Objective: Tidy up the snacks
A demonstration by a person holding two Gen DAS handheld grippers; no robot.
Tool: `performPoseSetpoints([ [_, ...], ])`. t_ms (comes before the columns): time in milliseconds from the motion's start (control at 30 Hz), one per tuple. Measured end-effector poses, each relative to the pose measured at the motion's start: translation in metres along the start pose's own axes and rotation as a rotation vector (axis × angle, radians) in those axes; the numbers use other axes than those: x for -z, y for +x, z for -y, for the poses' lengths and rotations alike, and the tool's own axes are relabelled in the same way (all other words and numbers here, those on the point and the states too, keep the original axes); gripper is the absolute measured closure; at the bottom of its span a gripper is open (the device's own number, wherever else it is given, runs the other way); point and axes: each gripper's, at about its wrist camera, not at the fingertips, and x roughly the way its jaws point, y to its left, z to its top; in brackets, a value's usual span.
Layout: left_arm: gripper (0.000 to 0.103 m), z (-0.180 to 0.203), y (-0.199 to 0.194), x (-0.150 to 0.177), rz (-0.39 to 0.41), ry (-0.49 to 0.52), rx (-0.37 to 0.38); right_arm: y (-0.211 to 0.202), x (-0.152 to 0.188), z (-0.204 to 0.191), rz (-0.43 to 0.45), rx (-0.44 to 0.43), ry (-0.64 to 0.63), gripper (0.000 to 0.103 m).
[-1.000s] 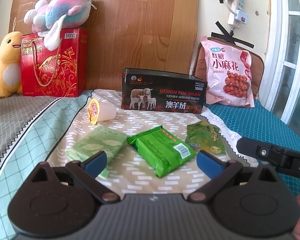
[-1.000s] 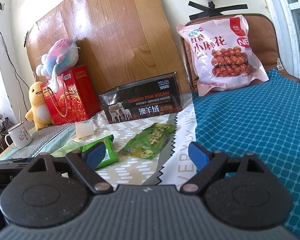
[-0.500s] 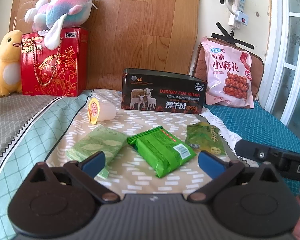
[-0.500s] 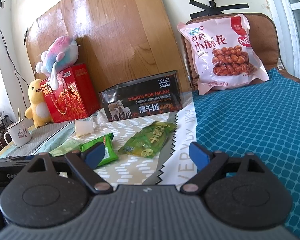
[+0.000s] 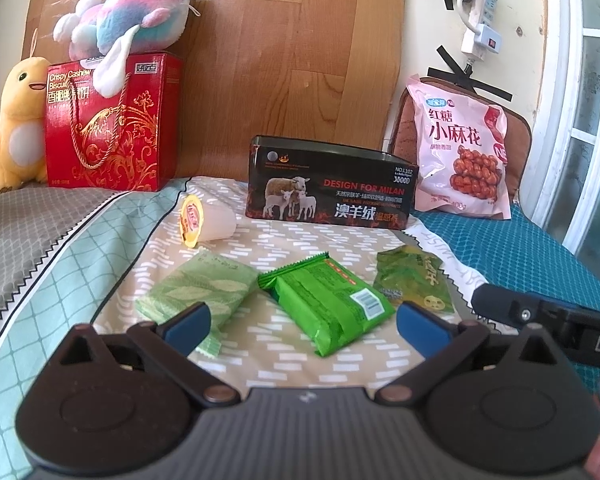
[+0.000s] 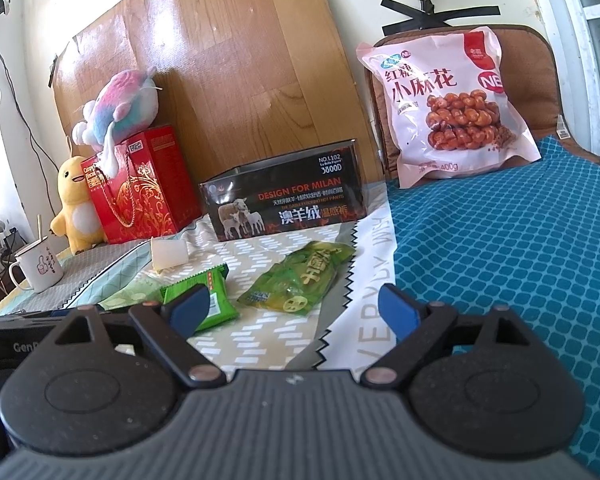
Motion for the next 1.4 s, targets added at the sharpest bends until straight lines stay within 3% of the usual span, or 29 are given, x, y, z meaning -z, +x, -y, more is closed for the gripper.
performPoseSetpoints([
  [467, 0.0, -0.004, -0.003, -0.001, 0.012, -0.023, 0.009, 0.0, 0.0, 0.0, 0.0, 0.0, 0.001, 0.01],
  [800, 0.002, -0.055, -0.015, 0.001, -0.037, -0.145, 0.066, 0.002, 0.0, -0.001, -0.015, -0.024, -0.008, 0.01],
  [1100, 0.013, -0.074, -0.021, -0.003, -0.066, -0.14, 0.077, 0.002, 0.0, -0.002, -0.02, -0.032, -0.018, 0.01],
  [1233, 0.016, -0.085, -0.021, -0.016, -0.07, -0.141, 0.061, 0.005, -0.001, -0.011, -0.049, -0.057, -0.069, 0.01],
  [1400, 0.018, -0.099, -0.019, -0.031, -0.065, -0.174, 0.076, 0.016, -0.001, -0.04, -0.103, -0.154, -0.196, 0.01],
])
